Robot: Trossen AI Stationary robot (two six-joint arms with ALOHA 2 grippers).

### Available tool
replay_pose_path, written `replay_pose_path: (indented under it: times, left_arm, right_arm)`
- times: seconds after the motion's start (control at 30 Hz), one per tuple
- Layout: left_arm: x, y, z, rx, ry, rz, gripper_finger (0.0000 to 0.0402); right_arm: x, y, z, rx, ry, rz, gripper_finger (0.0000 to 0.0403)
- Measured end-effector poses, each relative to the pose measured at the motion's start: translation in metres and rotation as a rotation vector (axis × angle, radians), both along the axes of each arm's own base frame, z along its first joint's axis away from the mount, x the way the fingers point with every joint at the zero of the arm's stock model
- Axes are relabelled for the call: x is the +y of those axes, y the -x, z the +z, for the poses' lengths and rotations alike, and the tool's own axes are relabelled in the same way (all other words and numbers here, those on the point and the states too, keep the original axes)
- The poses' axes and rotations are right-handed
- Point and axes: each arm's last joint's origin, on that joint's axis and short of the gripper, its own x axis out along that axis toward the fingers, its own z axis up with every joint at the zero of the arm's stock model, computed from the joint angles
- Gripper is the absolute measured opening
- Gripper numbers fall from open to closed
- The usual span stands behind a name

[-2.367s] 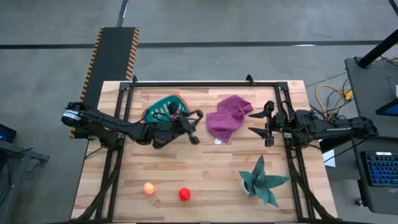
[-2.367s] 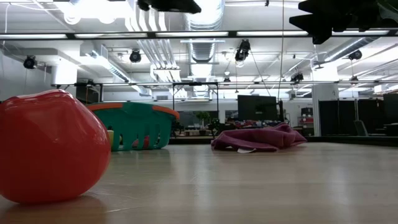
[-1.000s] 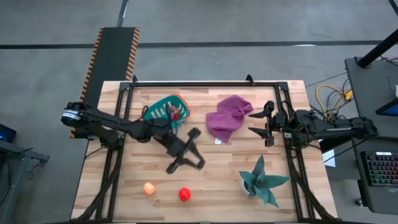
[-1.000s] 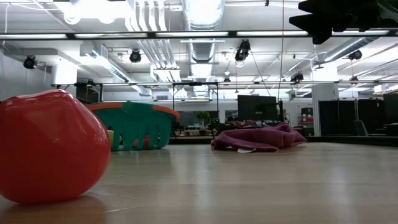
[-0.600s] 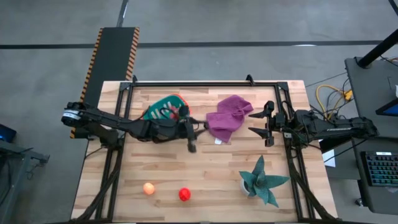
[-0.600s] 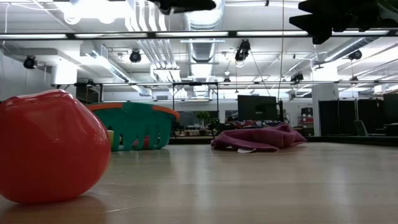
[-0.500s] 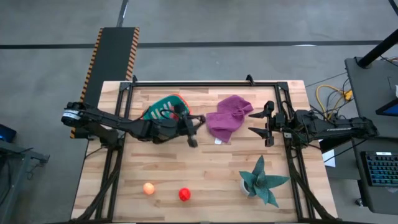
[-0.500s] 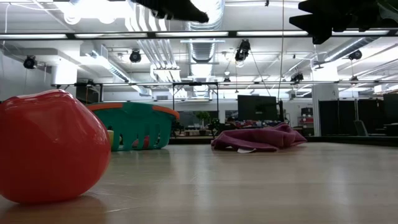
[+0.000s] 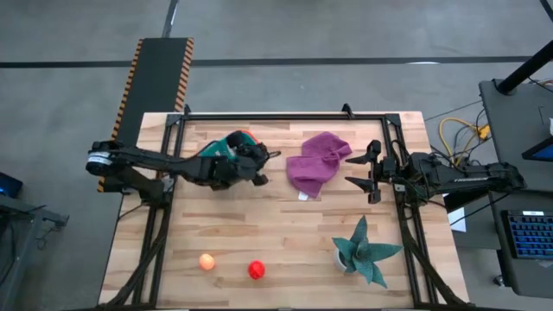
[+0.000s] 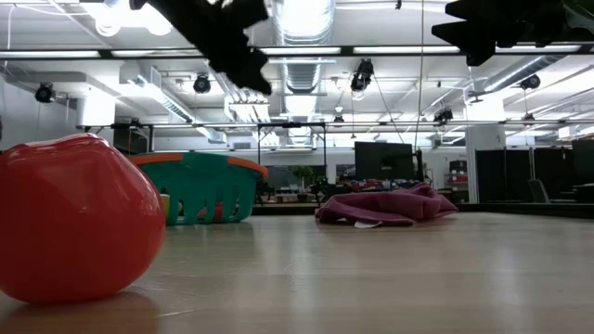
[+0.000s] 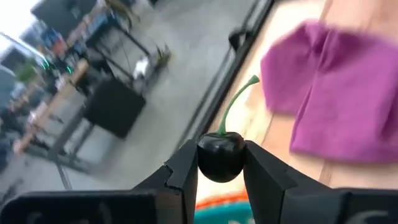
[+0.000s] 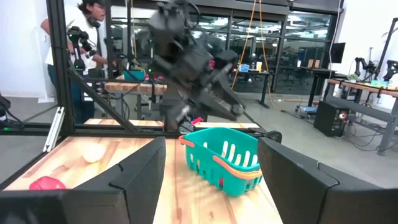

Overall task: Pick and placing Produce into tupperware
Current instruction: Put the black cherry into the blue basket

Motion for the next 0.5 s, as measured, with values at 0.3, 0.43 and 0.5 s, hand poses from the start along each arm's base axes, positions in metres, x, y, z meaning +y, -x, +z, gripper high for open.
replay_pose_path:
  times: [0.3, 0.43, 0.5]
  left_arm:
    - [0.037, 0.022, -0.009, 0.110, 0.143, 0.105, 0.0083]
    - [0.047, 0.035, -0.006, 0.130, 0.182, 0.149, 0.0083]
    - [0.049, 0.040, -0.004, 0.135, 0.205, 0.147, 0.0083]
  right_arm:
    - [0.000, 0.000, -0.001, 0.013, -0.010, 0.001, 0.0247]
    - [0.000, 0.000, -0.002, 0.021, -0.018, 0.001, 0.0247]
    - [0.000, 0.000, -0.002, 0.020, -0.019, 0.002, 0.0247]
